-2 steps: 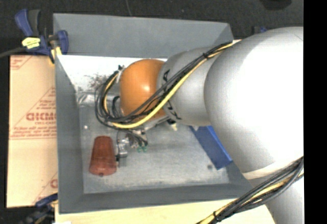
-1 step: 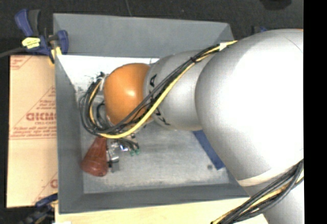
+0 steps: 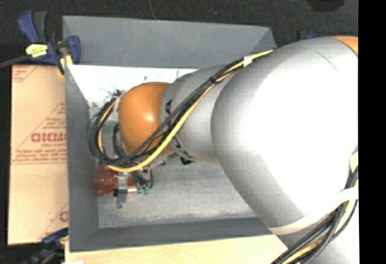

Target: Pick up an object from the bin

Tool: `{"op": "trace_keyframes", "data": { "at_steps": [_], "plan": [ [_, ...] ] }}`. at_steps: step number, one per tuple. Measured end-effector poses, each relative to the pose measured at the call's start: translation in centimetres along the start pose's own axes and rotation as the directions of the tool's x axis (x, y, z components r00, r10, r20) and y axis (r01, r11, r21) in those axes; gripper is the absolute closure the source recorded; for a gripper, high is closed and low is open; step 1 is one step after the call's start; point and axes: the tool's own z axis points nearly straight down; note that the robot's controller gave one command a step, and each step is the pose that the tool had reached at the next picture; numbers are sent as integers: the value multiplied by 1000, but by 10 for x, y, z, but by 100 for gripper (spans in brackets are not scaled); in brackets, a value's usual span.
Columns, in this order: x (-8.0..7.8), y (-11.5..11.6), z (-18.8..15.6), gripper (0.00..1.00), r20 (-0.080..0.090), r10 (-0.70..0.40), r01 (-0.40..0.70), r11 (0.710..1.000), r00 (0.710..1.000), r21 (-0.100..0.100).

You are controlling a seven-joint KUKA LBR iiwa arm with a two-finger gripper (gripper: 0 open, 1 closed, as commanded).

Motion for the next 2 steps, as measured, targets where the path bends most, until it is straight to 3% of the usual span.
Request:
{"op": "trace_keyframes", "data": {
  "at_steps": [1,2],
  "plan": [
    [0,0,0,100,0,1,-1,1000,1000,0],
    [3,0,-66,100,-3,-11,11,1000,1000,1]
  ]
}}
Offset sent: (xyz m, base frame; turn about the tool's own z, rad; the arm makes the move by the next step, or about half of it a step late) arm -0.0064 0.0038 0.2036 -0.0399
